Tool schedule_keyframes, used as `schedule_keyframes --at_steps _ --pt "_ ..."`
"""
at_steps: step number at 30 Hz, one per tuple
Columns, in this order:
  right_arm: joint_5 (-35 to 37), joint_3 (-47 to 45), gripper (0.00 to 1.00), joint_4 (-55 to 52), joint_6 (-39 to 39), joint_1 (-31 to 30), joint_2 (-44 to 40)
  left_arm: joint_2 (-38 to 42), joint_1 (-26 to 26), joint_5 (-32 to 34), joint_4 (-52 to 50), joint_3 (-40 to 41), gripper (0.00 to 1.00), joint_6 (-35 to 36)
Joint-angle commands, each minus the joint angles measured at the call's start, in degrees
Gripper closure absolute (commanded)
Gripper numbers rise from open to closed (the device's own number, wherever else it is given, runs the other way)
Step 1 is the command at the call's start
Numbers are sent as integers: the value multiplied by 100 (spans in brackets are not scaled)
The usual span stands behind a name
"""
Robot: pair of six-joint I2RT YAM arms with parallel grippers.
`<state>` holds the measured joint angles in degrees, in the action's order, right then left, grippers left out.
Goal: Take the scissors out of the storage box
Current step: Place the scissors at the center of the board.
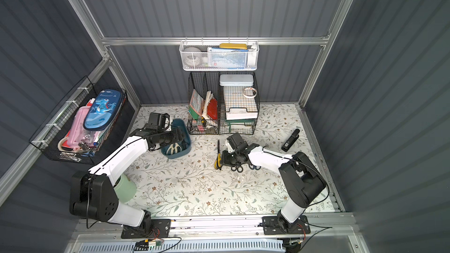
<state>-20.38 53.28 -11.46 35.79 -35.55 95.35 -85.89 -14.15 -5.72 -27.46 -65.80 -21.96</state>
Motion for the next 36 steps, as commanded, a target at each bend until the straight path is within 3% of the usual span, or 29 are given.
schedule_keyframes --at_steps 1,20,36 --pt "-116 -92 91 166 59 15 98 -16 8 66 -45 44 38 129" --pt "-140 -583 82 202 44 198 371 -62 7 167 -71 -21 38 102" --pt "86 -109 67 -630 -283 233 -94 -232 9 434 -182 -187 38 108"
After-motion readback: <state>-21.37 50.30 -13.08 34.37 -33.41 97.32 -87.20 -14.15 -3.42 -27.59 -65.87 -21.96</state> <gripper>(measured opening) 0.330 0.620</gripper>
